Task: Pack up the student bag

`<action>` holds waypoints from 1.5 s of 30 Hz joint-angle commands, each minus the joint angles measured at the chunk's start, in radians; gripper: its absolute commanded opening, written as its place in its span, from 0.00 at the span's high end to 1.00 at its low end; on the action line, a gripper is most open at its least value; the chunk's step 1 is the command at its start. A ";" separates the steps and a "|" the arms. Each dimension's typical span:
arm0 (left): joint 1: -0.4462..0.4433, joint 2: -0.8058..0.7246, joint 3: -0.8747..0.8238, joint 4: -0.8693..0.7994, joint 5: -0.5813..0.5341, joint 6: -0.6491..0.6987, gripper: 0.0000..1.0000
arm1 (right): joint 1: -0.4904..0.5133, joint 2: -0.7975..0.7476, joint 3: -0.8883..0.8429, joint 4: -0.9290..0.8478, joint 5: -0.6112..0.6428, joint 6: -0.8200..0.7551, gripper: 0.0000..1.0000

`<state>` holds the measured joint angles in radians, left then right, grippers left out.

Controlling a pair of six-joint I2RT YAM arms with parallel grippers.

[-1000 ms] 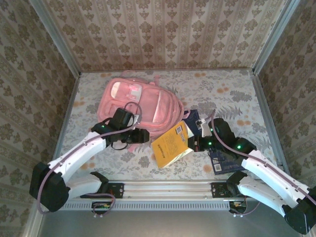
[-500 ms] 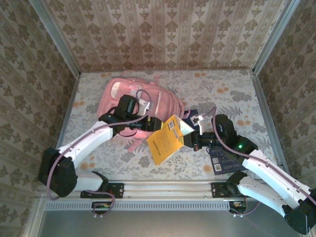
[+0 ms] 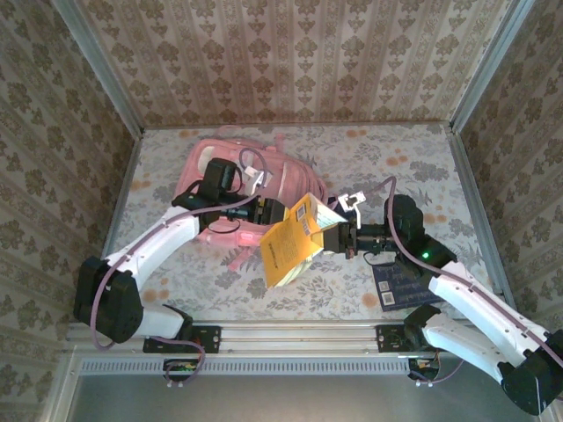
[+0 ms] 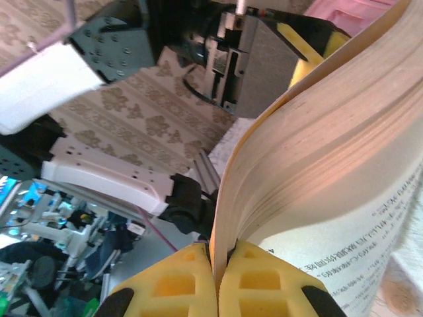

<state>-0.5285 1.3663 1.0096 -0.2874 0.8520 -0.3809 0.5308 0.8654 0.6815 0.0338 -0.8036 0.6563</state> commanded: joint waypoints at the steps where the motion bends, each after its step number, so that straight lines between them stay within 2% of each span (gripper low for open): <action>1: 0.002 -0.025 0.023 0.085 0.172 -0.019 0.34 | -0.024 -0.015 0.059 0.239 -0.115 0.093 1.00; 3: 0.001 -0.035 0.007 0.171 0.269 -0.079 0.33 | -0.042 -0.016 0.061 0.274 -0.120 0.129 1.00; 5: 0.001 -0.051 0.007 0.184 0.295 -0.101 0.29 | -0.055 -0.014 0.074 0.285 -0.121 0.147 1.00; 10: 0.005 -0.074 0.080 -0.004 0.304 0.010 0.23 | -0.064 0.013 0.115 0.336 -0.148 0.212 1.00; 12: 0.008 -0.076 0.096 -0.023 0.308 0.018 0.00 | -0.064 0.021 0.131 0.356 -0.159 0.236 1.00; 15: 0.014 -0.079 0.105 -0.004 0.315 0.005 0.00 | -0.064 0.030 0.155 0.382 -0.181 0.270 1.00; 25: 0.009 -0.150 0.062 0.272 0.425 -0.168 0.00 | -0.064 0.023 0.217 0.401 -0.186 0.302 1.00; 27: 0.004 -0.153 0.060 0.229 0.399 -0.130 0.00 | -0.064 0.030 0.217 0.419 -0.187 0.315 1.00; 29: 0.021 -0.150 0.080 0.109 0.353 -0.044 0.00 | -0.063 0.043 0.207 0.485 -0.199 0.367 1.00; 30: 0.034 -0.149 0.077 0.112 0.350 -0.044 0.00 | -0.063 0.047 0.203 0.512 -0.207 0.387 1.00; 32: 0.065 -0.147 0.068 0.174 0.367 -0.080 0.00 | -0.061 0.047 0.204 0.536 -0.224 0.408 1.00; 34: 0.101 -0.135 0.055 0.295 0.431 -0.164 0.00 | -0.061 0.040 0.209 0.531 -0.238 0.406 1.00; 36: 0.089 -0.118 0.060 0.368 0.471 -0.217 0.00 | -0.062 0.026 0.224 0.471 -0.231 0.367 1.00; 41: -0.011 -0.108 0.072 0.354 0.495 -0.187 0.00 | -0.063 0.028 0.259 0.385 -0.226 0.296 1.00; 43: -0.030 -0.102 0.078 0.345 0.502 -0.188 0.00 | -0.063 0.040 0.264 0.368 -0.221 0.276 1.00; 45: -0.033 -0.107 0.081 0.338 0.505 -0.186 0.01 | -0.067 0.038 0.279 0.276 -0.187 0.189 1.00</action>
<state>-0.5541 1.2560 1.0748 0.0212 1.3094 -0.5621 0.4702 0.9188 0.8959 0.3313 -1.0252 0.9585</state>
